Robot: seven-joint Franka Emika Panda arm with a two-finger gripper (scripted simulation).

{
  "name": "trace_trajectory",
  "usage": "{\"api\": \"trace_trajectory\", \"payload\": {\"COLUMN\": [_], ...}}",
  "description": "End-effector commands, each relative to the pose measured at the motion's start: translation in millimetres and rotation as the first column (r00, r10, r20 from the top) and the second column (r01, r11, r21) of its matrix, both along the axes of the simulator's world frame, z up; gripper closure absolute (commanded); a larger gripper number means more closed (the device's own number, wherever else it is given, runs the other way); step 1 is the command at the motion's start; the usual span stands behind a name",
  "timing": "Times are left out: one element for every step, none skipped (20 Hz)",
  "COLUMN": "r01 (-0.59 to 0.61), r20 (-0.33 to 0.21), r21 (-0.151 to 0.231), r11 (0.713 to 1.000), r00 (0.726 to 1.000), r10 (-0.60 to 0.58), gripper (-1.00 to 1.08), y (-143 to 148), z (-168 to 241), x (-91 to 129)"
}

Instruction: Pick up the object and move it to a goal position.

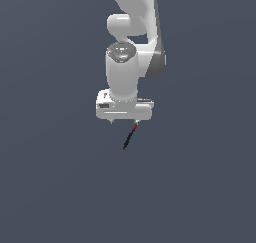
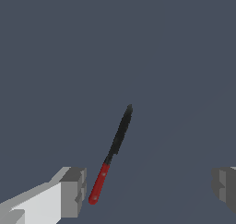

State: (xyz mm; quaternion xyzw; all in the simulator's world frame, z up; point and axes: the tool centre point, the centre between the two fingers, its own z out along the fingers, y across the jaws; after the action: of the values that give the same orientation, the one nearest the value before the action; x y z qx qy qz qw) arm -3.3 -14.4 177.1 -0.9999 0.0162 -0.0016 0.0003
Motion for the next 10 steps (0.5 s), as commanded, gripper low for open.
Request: {"api": "trace_trajectory", "payload": {"r01": [0.000, 0.001, 0.005, 0.011, 0.019, 0.030, 0.042, 0.051, 0.059, 0.064], "r20": [0.000, 0.000, 0.001, 0.003, 0.005, 0.008, 0.011, 0.013, 0.015, 0.016], "r21": [0.000, 0.000, 0.000, 0.001, 0.002, 0.003, 0.004, 0.005, 0.005, 0.006], "r11": [1.000, 1.000, 1.000, 1.000, 1.000, 1.000, 0.999, 0.999, 0.998, 0.998], "r00": [1.000, 1.000, 1.000, 1.000, 1.000, 1.000, 0.999, 0.999, 0.998, 0.998], "r10": [0.000, -0.001, -0.005, -0.011, -0.019, -0.030, -0.042, -0.051, -0.059, -0.064], "gripper": [-0.92, -0.92, -0.92, -0.92, -0.92, -0.92, -0.92, -0.92, -0.92, -0.92], "y": [0.0, -0.5, -1.9, -4.3, -7.6, -11.8, -16.3, -19.9, -22.5, -24.2], "z": [0.0, 0.0, -0.2, -0.4, -0.7, -1.2, -1.7, -2.2, -2.6, -3.0], "x": [0.0, 0.0, 0.0, 0.0, -0.1, -0.2, -0.3, -0.5, -0.6, -0.7]}}
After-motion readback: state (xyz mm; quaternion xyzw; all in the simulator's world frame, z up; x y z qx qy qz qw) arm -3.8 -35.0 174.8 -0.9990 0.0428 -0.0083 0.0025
